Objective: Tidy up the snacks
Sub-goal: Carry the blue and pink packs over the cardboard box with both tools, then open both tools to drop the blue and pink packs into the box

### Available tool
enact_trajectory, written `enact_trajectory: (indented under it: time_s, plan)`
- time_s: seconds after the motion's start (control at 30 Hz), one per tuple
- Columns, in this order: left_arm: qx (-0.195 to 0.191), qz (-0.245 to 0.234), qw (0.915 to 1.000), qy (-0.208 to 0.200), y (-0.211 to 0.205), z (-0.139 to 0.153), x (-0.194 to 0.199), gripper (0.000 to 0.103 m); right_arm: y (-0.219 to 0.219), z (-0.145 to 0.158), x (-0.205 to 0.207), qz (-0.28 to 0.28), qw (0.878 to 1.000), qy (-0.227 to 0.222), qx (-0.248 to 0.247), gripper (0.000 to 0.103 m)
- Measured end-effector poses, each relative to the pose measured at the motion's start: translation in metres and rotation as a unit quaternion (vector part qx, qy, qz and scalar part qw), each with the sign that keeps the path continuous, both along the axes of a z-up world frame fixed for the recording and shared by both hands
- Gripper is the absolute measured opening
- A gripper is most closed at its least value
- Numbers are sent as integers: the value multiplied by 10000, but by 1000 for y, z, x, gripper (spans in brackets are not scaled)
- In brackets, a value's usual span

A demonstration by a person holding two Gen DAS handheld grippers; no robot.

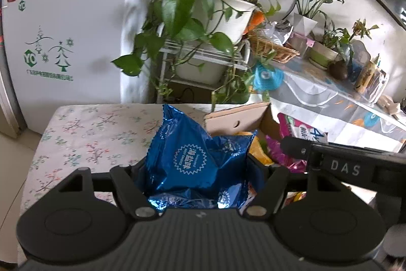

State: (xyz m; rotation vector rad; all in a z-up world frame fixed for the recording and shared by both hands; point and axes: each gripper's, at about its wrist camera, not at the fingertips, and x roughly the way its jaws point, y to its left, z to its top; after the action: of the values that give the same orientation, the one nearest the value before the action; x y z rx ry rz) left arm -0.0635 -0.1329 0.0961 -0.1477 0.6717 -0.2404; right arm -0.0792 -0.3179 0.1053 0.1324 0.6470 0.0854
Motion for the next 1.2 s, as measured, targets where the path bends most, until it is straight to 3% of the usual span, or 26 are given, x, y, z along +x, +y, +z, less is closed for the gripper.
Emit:
enact_trajectory:
  time_s: [0.2, 0.33, 0.5, 1.03, 1.13, 1.2]
  plan:
    - [-136, -139, 9998, 30, -21, 2, 9, 73, -37, 8, 9, -161, 9989, -44, 439, 68]
    - [-209, -250, 9994, 94, -39, -3, 17, 73, -74, 6, 16, -573, 9933, 57, 1002, 68]
    - [-334, -455, 9981, 261, -64, -13, 27, 73, -100, 3, 21, -932, 9871, 107, 1296, 68]
    - [-329, -698, 9951, 623, -118, -52, 44, 74, -110, -20, 50, -1036, 9826, 613, 1412, 68]
    - [-169, -756, 9953, 584, -126, -54, 44, 81, -111, -23, 54, -997, 9827, 656, 1414, 70]
    - [-12, -730, 9960, 509, -129, -52, 41, 90, -111, -24, 56, -1005, 9821, 733, 1417, 79]
